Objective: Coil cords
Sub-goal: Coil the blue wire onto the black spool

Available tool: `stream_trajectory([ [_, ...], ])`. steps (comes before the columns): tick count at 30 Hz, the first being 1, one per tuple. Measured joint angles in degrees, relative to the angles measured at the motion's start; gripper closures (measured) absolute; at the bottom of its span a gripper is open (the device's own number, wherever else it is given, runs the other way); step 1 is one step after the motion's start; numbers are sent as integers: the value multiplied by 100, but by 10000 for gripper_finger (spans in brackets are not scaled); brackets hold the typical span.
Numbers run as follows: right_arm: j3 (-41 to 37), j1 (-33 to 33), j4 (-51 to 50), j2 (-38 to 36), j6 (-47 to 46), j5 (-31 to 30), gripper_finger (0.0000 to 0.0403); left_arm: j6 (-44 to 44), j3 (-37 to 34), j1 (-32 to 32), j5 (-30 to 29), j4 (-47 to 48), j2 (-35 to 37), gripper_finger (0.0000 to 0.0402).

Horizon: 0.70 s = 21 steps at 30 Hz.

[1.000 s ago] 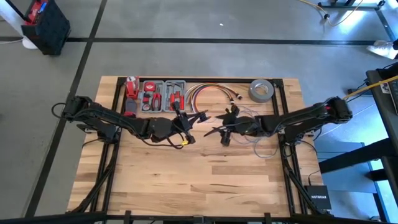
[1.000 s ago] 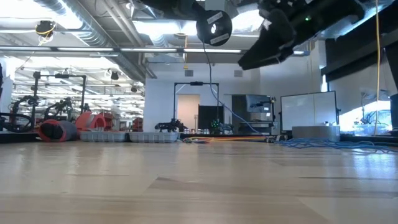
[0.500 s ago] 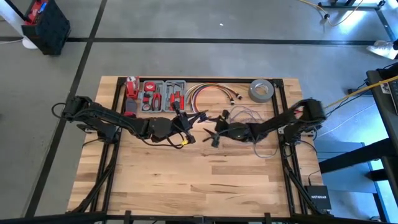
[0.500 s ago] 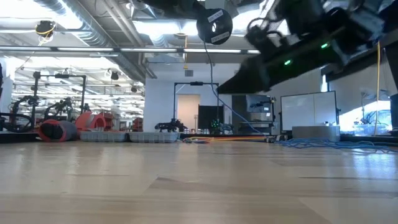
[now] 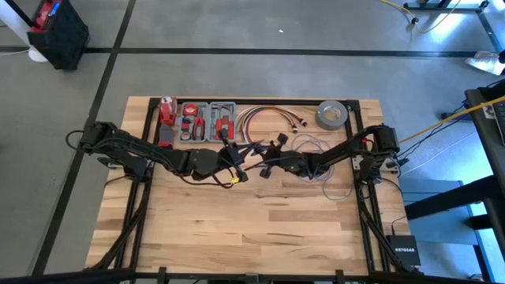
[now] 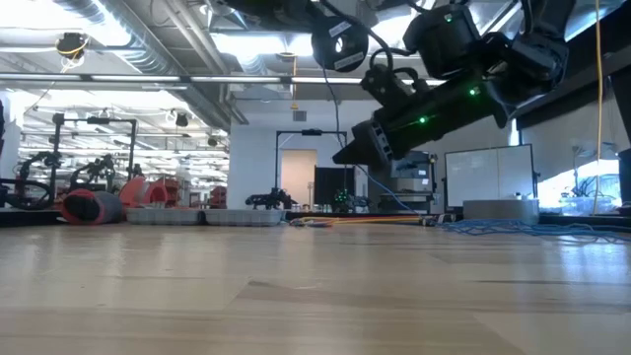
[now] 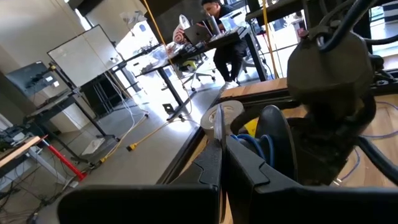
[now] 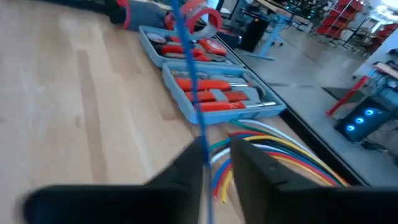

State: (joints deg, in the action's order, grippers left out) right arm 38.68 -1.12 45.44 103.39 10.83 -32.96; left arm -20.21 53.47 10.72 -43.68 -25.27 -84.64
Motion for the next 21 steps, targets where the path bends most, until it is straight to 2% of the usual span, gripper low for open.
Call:
stream_trajectory([
  [2,0,-72,-110,0,157,-87,383,0,0,0,0,21,0,401],
  [3,-2,-97,-117,0,264,-167,392,-2,-2,0,-2,41,0,401],
  [9,-96,-232,-507,-352,398,-908,396,-31,-2,17,-1,77,0,402],
  [16,-867,-20,-497,-1306,52,-1092,397,-199,-2,17,7,389,-9,401],
  [21,-1269,238,-477,-1642,-368,-788,396,-105,-2,-15,659,385,-11,402],
])
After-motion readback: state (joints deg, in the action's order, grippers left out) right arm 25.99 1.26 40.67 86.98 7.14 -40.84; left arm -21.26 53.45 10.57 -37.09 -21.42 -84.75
